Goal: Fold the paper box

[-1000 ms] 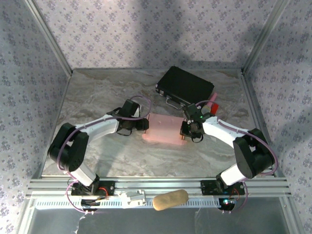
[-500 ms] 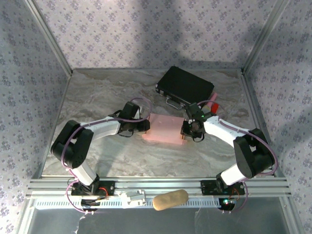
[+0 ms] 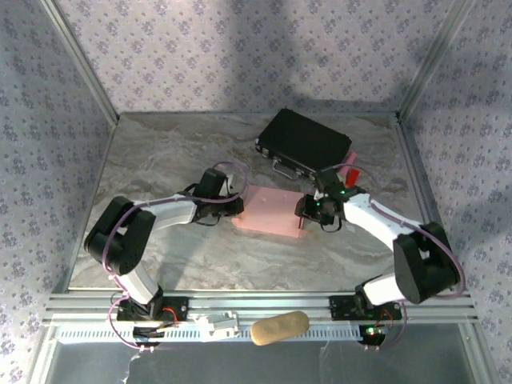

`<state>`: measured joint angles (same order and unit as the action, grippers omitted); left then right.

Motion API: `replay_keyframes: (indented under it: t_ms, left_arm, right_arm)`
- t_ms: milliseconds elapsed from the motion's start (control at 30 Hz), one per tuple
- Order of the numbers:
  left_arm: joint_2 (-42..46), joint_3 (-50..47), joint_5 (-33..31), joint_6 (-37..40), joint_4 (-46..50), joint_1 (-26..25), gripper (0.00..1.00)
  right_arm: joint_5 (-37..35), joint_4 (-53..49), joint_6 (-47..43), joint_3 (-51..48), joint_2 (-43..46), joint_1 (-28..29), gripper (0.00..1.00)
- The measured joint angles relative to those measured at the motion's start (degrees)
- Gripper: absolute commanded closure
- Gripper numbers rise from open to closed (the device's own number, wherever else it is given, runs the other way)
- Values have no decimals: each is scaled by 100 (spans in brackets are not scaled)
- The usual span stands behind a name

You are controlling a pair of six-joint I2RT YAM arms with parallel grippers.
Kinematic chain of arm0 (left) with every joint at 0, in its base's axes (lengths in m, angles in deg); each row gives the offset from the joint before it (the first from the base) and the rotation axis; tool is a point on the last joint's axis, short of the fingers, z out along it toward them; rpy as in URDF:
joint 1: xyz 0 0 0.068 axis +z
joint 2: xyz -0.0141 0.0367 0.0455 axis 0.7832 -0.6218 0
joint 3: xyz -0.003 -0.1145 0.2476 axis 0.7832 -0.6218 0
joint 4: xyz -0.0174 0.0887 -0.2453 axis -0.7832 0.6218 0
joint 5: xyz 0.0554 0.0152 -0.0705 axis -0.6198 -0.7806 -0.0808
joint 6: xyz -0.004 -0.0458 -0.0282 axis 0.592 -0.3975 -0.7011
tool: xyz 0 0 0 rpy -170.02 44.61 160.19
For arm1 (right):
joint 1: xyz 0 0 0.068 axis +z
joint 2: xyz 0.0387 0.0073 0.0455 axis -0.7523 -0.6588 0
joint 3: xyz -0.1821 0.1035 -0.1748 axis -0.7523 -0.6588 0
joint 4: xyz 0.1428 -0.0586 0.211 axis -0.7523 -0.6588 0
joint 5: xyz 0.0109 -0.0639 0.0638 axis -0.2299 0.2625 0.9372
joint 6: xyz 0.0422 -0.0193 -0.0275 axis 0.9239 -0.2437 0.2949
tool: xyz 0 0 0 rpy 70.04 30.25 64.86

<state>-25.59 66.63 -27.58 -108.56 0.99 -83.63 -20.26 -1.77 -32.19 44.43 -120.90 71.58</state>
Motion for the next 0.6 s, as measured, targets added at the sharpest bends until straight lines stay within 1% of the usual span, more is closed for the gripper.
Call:
replay_keyframes:
  t_ms: [100, 200, 400, 500, 600]
  left_arm:
    - [55, -212, 201, -11, -293, 151, 95]
    - [76, -385, 407, -33, -553, 306, 97]
    - [76, -564, 697, -66, -837, 511, 98]
    - [74, -645, 802, -66, -946, 627, 98]
    - [74, -734, 903, -66, -1086, 743, 98]
  right_arm:
    - [588, 369, -33, -293, 334, -328, 38]
    - [1051, 625, -48, -389, 299, -472, 37]
    - [1961, 1357, -44, -450, -284, -673, 35]
    - [2256, 1600, -46, -448, -658, -717, 34]
    - [2422, 1698, -48, -450, -822, -717, 34]
